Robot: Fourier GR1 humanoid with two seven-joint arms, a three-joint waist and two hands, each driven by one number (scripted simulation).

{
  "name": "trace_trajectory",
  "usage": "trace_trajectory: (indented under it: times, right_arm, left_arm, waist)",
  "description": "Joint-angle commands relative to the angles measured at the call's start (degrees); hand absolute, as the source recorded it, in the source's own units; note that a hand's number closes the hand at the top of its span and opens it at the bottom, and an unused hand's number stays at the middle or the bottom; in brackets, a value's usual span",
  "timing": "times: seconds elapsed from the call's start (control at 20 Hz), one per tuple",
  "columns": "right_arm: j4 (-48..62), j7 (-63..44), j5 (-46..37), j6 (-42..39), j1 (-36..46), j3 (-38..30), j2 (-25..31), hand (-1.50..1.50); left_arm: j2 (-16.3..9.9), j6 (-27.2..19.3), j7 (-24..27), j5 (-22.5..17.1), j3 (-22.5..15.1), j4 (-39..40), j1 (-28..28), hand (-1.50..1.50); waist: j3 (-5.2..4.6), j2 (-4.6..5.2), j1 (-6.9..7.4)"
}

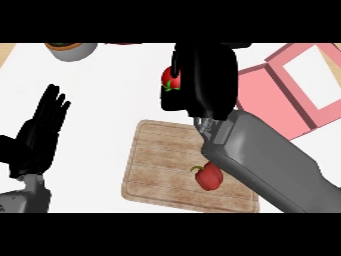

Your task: Pick the tomato from the cutting board and place it in the cardboard box

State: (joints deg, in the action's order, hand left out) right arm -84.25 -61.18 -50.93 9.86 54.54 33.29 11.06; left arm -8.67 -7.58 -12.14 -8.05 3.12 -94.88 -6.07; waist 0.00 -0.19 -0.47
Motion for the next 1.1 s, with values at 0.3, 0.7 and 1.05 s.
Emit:
trace_trajectory:
  times: [0.3, 0.7, 1.05]
  right_arm:
    - [10.14, 10.45, -2.42, -0.47, -3.92, -10.14, 8.44, 1.50]
    - [21.44, 20.55, -3.34, -1.55, -6.96, -11.73, 9.78, 1.50]
    - [34.30, 20.51, 2.16, -15.19, -5.94, -13.90, 7.47, -1.50]
  left_arm:
    - [-0.77, 2.74, 0.26, -2.31, 1.63, -0.19, 0.68, 0.00]
    - [1.58, -0.54, -0.69, 1.25, -0.65, -0.74, -0.55, 0.00]
    - [0.68, 1.48, 0.87, -0.12, 0.44, -0.57, 0.29, 0.00]
  waist:
    - [-0.01, 0.25, 0.89]
    - [-0.01, 0.35, 0.89]
    - [-0.02, 0.45, 1.37]
